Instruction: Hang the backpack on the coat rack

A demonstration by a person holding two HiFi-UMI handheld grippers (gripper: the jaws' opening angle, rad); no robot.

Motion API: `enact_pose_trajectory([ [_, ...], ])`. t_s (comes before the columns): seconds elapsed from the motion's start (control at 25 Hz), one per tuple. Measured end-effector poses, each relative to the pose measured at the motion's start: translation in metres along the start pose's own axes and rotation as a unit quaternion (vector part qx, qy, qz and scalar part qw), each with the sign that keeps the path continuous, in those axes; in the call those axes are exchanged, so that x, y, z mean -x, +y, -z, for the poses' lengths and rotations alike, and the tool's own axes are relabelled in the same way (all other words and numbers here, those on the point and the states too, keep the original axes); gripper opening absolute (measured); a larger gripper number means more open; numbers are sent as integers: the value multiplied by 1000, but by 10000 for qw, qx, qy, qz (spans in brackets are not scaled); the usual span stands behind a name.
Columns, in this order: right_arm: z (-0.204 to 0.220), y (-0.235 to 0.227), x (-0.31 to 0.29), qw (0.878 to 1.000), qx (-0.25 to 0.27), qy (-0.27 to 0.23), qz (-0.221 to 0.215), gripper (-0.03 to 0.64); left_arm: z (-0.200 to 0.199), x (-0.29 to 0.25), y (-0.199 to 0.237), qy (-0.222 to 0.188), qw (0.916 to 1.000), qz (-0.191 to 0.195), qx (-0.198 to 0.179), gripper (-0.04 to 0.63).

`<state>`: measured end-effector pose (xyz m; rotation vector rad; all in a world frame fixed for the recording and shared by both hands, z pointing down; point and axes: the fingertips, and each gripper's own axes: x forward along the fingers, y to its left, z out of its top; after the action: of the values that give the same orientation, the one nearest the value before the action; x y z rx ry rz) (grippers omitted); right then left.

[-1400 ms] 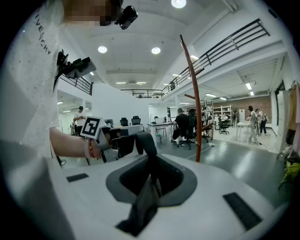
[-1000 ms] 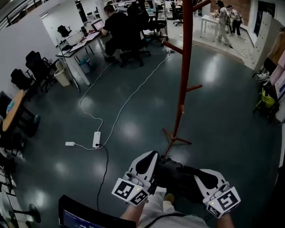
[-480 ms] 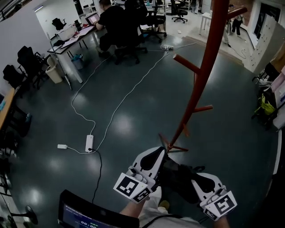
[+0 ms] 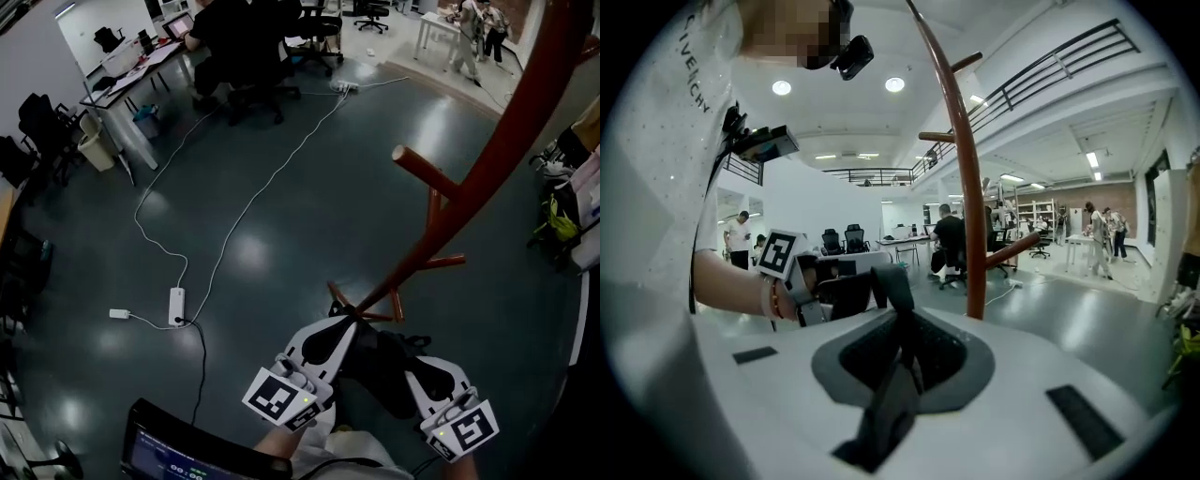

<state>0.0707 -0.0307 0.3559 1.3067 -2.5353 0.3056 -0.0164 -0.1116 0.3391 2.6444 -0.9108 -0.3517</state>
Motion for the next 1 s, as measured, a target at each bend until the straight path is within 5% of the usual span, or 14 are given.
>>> enact_pose_trajectory([
  [0.52, 35, -53, -36, 9991, -289, 206, -211, 44, 46, -47, 20, 127, 9996, -242, -71, 20],
  [1.0, 46, -88, -59, 9981, -278, 541, -56, 44, 71, -64, 22, 265, 9957, -620, -635, 20],
])
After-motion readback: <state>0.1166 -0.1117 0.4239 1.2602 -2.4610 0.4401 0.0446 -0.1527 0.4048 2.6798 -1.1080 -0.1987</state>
